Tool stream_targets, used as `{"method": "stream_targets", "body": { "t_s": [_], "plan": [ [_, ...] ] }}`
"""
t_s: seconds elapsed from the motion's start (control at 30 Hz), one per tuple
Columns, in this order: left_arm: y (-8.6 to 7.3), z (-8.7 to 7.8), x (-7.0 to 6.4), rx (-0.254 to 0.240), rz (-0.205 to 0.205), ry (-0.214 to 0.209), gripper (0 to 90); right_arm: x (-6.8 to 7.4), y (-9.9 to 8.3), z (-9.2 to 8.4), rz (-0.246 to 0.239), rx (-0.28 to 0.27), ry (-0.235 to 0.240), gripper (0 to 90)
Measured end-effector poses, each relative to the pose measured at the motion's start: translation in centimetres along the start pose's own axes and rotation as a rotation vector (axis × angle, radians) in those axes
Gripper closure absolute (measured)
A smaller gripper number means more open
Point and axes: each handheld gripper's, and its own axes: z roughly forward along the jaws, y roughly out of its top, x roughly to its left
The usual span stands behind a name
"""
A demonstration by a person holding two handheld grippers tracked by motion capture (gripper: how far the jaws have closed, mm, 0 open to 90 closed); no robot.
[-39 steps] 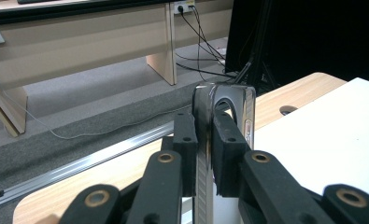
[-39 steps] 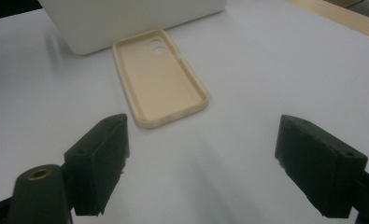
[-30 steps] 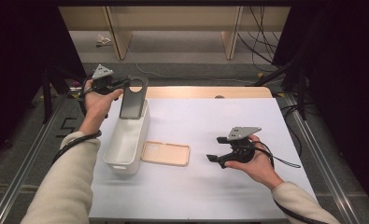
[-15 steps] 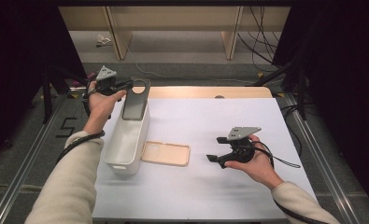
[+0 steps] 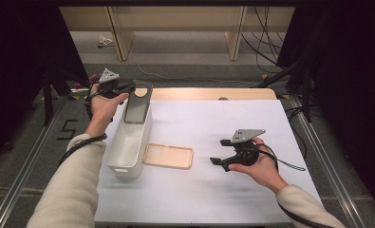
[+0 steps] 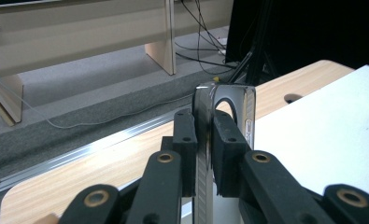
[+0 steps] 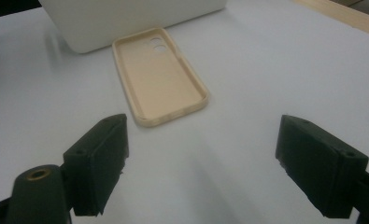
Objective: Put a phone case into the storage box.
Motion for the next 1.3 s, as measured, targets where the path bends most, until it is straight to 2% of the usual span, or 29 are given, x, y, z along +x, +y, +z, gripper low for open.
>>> {"method": "stream_targets", "body": {
  "t_s": [0.8, 1.13, 1.3],
  "plan": [
    [-1.1, 0.5, 0.5, 0.024, -0.032, -0.003, 80.5, 0.0, 0.0, 0.1, 0.003, 0.0, 0.002, 18.3],
    [-1.3, 0.7, 0.8, 0.041, -0.042, 0.009, 79.9, 0.0, 0.0, 0.1, 0.003, 0.0, 0.002, 18.3],
    [-1.5, 0.7, 0.9, 0.063, -0.033, 0.025, 79.2, 0.0, 0.0, 0.1, 0.003, 0.0, 0.003, 18.4]
  ]
}}
